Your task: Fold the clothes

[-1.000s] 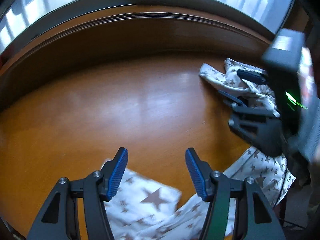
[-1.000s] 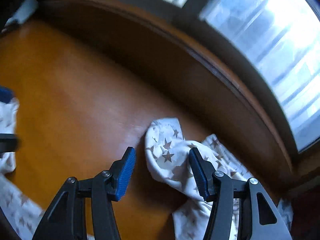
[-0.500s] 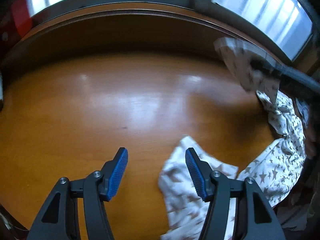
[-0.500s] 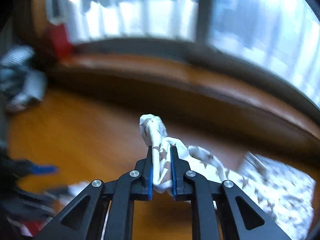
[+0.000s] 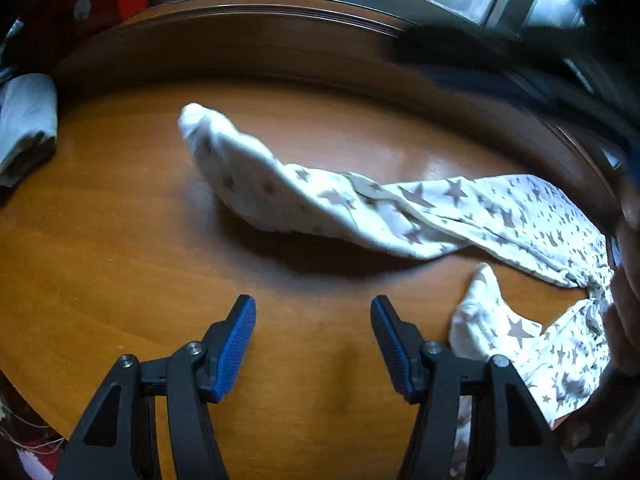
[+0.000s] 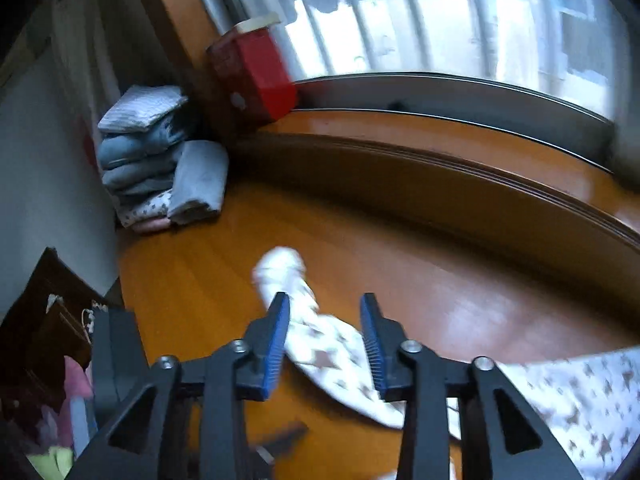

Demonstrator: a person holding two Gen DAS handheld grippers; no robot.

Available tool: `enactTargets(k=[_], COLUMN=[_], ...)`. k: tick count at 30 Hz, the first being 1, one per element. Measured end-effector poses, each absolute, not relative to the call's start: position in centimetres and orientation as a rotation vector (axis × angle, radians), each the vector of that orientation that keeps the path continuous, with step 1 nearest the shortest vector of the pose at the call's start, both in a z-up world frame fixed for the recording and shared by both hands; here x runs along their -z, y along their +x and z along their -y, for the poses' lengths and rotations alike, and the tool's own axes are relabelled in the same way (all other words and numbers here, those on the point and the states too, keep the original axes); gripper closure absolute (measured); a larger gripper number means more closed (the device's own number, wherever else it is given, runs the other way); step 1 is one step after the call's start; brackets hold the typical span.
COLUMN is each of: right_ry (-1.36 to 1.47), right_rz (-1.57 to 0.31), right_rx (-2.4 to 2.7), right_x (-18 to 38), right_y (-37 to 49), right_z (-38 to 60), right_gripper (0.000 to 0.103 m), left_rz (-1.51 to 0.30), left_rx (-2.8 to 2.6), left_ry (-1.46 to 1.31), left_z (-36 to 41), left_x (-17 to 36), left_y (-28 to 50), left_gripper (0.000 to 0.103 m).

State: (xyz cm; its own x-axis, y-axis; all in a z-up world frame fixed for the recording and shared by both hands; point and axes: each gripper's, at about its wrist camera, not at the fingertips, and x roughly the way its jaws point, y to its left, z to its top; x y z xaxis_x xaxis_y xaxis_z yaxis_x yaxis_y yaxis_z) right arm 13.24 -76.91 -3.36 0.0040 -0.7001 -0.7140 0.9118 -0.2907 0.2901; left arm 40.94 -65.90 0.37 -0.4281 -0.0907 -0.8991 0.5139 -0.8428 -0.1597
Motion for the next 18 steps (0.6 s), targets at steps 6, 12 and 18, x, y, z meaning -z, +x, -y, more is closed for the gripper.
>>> enactTargets(k=[6, 12, 18], right_ry=[1.008, 1.083, 1.045], right_rz=[-0.461, -0.662, -0.756], right_rx=[1.738, 1.730, 1.657], right_x=[5.6, 9.1, 9.9], right_y=[10.0, 8.6, 9.1], right_z=[70.8, 67.7, 68.3], right_gripper=[0.053, 0.053, 0.053], left_rz=[-0.593, -0.542, -0.556], left_rx=[2.279, 2.279, 2.190], left_ry=[1.392, 1.341, 1.413], left_z=[68.5, 71.3, 75.4], left_x=[-0.7, -2.7, -1.7], left_y=[41.2, 42.0, 42.1], left_gripper=[0.046, 0.046, 0.045])
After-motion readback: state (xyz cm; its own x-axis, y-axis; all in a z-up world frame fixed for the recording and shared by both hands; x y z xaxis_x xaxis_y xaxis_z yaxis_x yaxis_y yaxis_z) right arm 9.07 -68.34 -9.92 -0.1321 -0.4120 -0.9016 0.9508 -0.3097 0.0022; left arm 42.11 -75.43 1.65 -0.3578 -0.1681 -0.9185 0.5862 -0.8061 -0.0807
